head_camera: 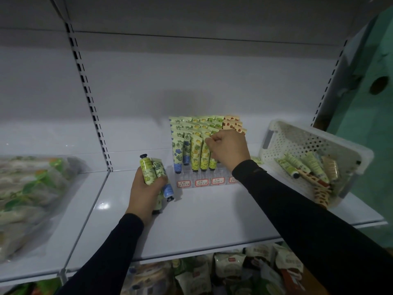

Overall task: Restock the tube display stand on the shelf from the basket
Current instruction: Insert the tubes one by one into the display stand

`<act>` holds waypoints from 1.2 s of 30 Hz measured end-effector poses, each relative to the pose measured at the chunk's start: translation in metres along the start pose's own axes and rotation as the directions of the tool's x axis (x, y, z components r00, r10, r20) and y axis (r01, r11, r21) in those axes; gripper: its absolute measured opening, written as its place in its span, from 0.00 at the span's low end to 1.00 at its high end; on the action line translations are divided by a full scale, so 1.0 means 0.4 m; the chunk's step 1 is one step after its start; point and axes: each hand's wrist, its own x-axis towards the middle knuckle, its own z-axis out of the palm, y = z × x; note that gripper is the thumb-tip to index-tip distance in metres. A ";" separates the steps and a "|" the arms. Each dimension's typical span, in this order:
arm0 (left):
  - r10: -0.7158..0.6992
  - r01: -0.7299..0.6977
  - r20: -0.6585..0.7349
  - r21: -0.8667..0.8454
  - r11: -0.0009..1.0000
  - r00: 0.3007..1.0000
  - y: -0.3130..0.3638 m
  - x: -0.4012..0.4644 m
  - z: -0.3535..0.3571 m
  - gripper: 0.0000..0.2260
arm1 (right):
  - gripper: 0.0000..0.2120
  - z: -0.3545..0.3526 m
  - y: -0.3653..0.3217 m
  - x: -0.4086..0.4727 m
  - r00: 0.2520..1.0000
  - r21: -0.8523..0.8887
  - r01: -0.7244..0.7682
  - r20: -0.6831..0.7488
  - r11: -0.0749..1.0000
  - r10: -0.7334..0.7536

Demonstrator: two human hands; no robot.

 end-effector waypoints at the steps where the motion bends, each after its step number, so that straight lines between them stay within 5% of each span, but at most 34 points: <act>1: 0.003 -0.003 -0.002 -0.003 1.000 1.000 -0.001 0.000 0.000 0.11 | 0.14 -0.002 -0.003 -0.005 1.000 0.041 -0.010 -0.005 0.999 0.010; 9: -0.012 0.012 0.028 -0.007 1.000 1.000 -0.002 0.004 -0.007 0.15 | 0.18 -0.029 -0.024 -0.064 0.995 0.235 0.039 -0.095 0.971 -0.017; 15: 0.011 -0.009 0.128 -0.010 1.000 0.992 0.033 -0.009 -0.005 0.22 | 0.14 -0.010 -0.036 -0.136 0.963 0.251 0.027 0.254 0.968 -0.093; 23: 0.036 -0.065 0.391 0.063 0.996 0.920 0.081 -0.039 0.017 0.26 | 0.07 0.009 -0.077 -0.146 0.879 0.443 -0.220 0.476 0.869 -0.020; 26: 0.021 -0.050 0.444 0.054 0.997 0.896 0.081 -0.049 0.021 0.24 | 0.15 0.006 -0.071 -0.142 0.838 0.487 -0.350 0.545 0.800 0.035; 29: 0.010 -0.047 0.445 0.072 0.996 0.895 0.082 -0.055 0.023 0.19 | 0.19 0.010 -0.057 -0.140 0.837 0.506 -0.403 0.540 0.763 0.084; 32: -0.020 -0.016 0.430 0.079 0.997 0.903 0.082 -0.054 0.018 0.17 | 0.07 0.004 -0.042 -0.133 0.878 0.547 -0.395 0.461 0.738 0.129; 36: -0.028 -0.008 0.420 0.084 0.996 0.907 0.082 -0.056 0.011 0.15 | 0.05 -0.007 -0.042 -0.122 0.915 0.618 -0.375 0.368 0.691 0.168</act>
